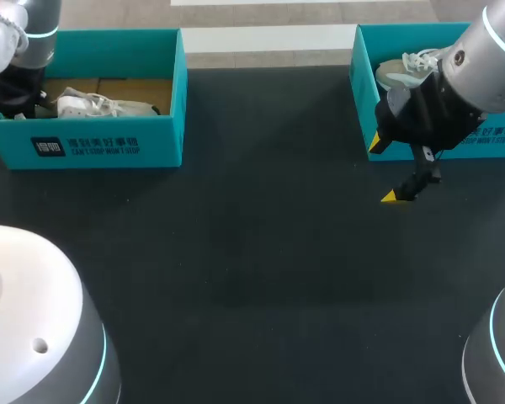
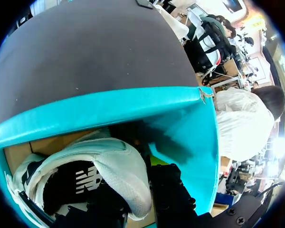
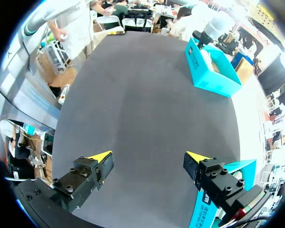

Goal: Take the shoe out of the shoebox, open the shoe tongue, remove and reinsert the insole, then place the shoe into the shoebox

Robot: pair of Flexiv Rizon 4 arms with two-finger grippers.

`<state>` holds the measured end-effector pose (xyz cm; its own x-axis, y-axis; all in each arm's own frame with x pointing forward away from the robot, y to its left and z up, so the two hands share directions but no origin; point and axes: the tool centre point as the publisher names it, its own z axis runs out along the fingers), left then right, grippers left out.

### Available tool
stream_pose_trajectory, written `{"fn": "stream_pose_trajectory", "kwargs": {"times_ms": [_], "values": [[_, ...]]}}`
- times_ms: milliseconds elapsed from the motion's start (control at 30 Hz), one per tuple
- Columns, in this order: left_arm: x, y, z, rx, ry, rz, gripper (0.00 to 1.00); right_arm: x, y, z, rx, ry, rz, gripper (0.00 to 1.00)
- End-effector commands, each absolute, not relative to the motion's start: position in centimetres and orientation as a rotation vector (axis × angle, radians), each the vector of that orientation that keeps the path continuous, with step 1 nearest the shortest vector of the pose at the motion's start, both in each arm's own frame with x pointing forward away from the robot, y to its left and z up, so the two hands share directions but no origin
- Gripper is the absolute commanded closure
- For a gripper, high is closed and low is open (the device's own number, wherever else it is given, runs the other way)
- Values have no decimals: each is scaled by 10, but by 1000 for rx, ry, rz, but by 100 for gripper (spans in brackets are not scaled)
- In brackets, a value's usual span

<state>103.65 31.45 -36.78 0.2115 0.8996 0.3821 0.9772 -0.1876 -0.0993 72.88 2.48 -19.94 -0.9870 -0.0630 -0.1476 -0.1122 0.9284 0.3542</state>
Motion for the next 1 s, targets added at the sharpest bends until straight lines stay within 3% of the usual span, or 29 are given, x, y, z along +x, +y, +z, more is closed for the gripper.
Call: {"fn": "stream_pose_trajectory", "kwargs": {"times_ms": [33, 133, 467, 733, 1000], "values": [[1038, 312, -373, -2165, -1755, -332, 85, 729, 26, -201, -134, 2953, 551, 0], [1039, 313, -373, -2178, -1749, -322, 57, 729, 26, -201, -134, 2953, 551, 0], [1039, 312, -356, -2232, -1739, -321, 31, 729, 26, -201, -134, 2953, 551, 0], [1044, 303, -329, -2291, -1779, -286, 35, 729, 26, -201, -134, 2953, 551, 0], [1047, 292, -302, -2328, -1834, -260, 29, 729, 26, -201, -134, 2953, 551, 0]]}}
